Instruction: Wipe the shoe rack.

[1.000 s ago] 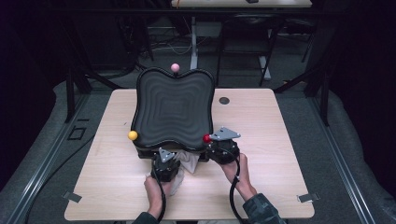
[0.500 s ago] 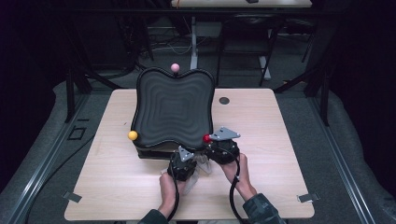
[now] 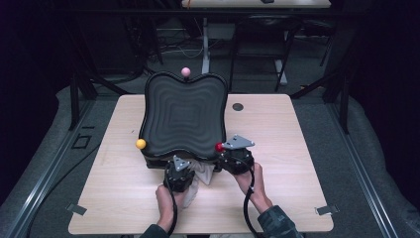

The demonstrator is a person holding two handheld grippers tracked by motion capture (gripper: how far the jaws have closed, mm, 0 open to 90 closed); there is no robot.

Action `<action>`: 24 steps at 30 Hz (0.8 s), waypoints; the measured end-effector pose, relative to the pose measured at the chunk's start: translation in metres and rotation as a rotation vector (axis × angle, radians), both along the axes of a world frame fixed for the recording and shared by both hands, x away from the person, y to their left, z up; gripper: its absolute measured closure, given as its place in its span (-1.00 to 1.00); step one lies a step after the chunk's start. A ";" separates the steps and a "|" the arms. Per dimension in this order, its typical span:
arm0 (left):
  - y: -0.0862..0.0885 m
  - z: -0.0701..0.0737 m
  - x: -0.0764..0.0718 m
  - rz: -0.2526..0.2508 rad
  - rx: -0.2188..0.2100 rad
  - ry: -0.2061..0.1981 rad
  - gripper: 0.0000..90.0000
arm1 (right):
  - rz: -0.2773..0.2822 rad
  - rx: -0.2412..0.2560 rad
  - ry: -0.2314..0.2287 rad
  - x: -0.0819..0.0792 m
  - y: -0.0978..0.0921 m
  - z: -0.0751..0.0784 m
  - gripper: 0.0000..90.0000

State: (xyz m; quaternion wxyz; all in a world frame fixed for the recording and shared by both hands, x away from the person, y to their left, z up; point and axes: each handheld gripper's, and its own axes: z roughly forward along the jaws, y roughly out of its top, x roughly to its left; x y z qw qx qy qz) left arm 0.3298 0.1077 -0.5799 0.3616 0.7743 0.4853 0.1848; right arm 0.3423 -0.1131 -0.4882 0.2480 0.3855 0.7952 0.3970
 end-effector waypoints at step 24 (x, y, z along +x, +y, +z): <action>0.117 0.019 -0.017 0.368 -0.025 -0.055 0.85 | -0.007 -0.011 -0.003 0.000 0.001 0.000 0.38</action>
